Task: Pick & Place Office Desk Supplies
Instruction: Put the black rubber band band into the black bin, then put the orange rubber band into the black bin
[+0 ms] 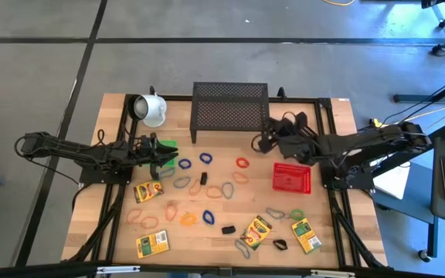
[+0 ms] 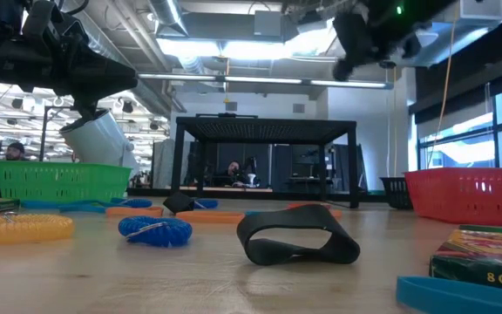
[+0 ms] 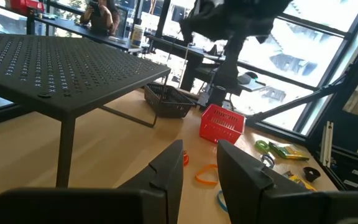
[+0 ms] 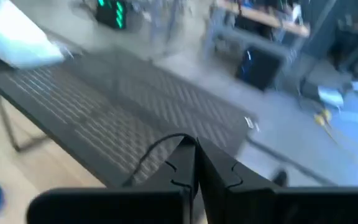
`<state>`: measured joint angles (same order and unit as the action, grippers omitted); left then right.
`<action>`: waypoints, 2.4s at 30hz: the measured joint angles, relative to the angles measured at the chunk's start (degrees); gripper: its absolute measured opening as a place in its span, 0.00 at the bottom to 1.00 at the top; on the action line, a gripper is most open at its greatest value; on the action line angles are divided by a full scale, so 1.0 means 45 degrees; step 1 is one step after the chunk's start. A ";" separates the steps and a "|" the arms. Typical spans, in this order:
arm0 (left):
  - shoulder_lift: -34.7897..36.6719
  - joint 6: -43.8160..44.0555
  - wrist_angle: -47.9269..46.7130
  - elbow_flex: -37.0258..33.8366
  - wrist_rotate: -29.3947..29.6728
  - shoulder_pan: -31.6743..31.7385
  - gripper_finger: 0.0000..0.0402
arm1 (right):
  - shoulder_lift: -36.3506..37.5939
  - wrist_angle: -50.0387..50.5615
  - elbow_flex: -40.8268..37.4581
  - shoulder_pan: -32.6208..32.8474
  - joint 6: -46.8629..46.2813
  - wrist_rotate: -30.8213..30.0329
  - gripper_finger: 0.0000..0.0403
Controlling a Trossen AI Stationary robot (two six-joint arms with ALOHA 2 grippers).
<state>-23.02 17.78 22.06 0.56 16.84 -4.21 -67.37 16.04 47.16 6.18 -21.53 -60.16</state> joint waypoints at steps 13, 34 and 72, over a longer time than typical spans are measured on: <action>0.0000 -0.0002 -0.0005 0.0002 0.0000 0.0002 0.23 | -0.0216 0.8988 -0.0005 -0.2444 -0.9221 0.2159 0.03; 0.0000 -0.0009 -0.0005 0.0001 0.0004 0.0000 0.23 | -0.2273 0.9452 -0.2095 -0.3968 -1.1112 0.4252 0.03; 0.0005 -0.0005 -0.0001 0.0000 0.0004 0.0004 0.23 | -0.2273 0.9742 -0.0124 -0.3201 -1.0352 0.4020 0.41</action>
<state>-23.00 17.76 22.06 0.56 16.86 -4.19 -77.60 59.88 46.60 -8.23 -68.11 -42.07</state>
